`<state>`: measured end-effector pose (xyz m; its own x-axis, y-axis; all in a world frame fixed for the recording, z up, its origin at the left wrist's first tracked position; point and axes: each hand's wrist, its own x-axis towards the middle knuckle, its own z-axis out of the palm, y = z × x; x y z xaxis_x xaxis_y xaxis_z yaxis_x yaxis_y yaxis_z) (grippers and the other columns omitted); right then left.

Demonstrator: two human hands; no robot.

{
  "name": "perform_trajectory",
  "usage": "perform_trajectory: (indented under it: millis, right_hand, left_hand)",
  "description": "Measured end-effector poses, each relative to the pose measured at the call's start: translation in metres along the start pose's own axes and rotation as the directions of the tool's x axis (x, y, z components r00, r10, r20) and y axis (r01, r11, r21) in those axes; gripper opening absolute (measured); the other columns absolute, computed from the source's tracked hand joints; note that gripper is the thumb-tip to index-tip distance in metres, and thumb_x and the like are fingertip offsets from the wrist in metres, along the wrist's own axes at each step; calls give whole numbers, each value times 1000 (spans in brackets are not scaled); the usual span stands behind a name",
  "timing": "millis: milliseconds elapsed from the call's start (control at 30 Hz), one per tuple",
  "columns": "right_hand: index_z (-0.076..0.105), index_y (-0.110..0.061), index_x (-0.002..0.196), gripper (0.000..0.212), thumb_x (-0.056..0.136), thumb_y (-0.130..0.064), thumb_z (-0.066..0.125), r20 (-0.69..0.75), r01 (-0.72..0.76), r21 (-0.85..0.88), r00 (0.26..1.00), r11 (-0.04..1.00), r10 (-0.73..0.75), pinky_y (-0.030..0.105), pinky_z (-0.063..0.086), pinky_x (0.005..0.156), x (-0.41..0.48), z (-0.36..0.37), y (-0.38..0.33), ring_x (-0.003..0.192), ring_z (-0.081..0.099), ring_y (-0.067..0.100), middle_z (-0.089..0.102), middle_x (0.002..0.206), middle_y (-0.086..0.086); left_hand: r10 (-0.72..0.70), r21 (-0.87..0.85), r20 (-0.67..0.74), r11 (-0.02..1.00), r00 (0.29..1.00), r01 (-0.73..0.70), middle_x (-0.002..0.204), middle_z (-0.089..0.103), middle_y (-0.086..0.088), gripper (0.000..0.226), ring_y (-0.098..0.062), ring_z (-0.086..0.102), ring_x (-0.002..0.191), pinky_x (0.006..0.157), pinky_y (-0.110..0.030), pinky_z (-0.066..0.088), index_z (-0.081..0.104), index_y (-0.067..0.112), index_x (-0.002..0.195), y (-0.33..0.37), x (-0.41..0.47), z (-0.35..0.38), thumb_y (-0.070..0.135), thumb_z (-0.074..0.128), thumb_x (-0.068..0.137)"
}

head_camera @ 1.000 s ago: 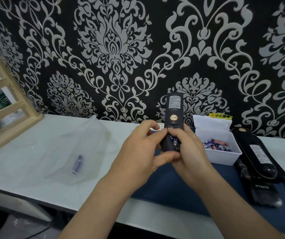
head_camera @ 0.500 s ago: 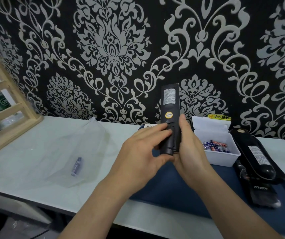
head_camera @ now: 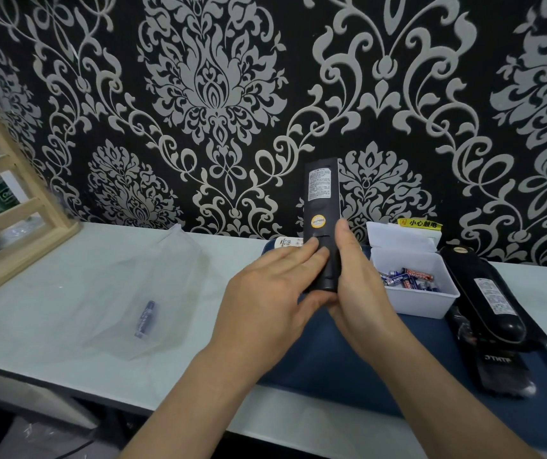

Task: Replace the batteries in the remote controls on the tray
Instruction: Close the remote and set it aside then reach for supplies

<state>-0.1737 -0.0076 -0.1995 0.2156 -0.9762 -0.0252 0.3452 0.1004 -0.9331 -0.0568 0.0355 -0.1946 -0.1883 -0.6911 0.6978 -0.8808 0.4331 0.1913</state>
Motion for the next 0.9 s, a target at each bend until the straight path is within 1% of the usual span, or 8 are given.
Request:
perform_trajectory:
  millis: [133,300,467,567,667,700,800,900]
  right_hand:
    - [40,-32,148,120,48,-94,61,-21,12,5,1000,1000,-12,45,34,115,3,1,3,140,40,11,39,155,-8]
    - [31,-29,151,125,48,-91,65,6,41,21,999,999,-42,47,38,112,4,1,5,140,40,13,37,156,-6]
    - [27,-27,153,121,55,-88,62,50,55,-14,997,998,-54,47,46,106,5,1,5,132,51,15,39,155,-2]
    - [32,-23,150,106,66,-83,57,63,74,-50,995,996,-71,45,48,103,3,1,5,129,53,14,48,148,-1]
    - [51,-17,127,55,92,-60,47,78,119,-109,991,987,-111,33,53,74,2,1,7,96,65,5,69,99,-11]
    - [51,-16,125,56,92,-61,48,77,119,-127,991,985,-110,32,52,72,1,1,7,94,64,6,68,95,-12]
    - [35,-16,146,105,67,-79,62,41,64,-123,997,990,-60,35,48,92,4,0,7,125,55,16,55,139,0]
    - [38,-17,148,86,81,-66,60,-26,-41,12,999,999,41,26,52,78,4,-5,0,120,61,17,55,141,7]
  left_hand:
    - [-23,-41,-30,999,999,21,119,68,2,44,-14,65,105,94,-21,45,70,16,115,0,-2,3,41,58,81]
    - [-147,-151,-3,978,989,145,121,66,8,47,-12,59,106,95,-16,40,71,20,114,2,1,0,42,59,75]
    - [-140,-140,15,980,990,141,124,65,7,47,-12,60,107,94,-21,43,69,19,117,4,4,-4,38,59,75]
    - [-212,-227,22,951,977,212,121,66,10,46,-10,60,108,96,-30,48,71,22,113,4,6,-5,31,70,68]
    - [-245,-284,16,928,969,239,115,66,15,46,-10,61,105,90,-36,52,73,26,109,2,6,-7,33,73,63]
    - [-232,-269,3,937,973,225,114,66,14,44,-10,61,104,88,-36,52,72,26,109,3,6,-6,34,71,65]
    - [-139,-157,-47,979,989,130,118,67,7,43,-14,62,105,89,-33,52,70,20,115,7,1,0,34,59,75]
    - [-30,-47,-48,999,998,27,123,66,1,41,-17,63,106,88,-33,52,68,13,119,9,-2,9,34,55,86]
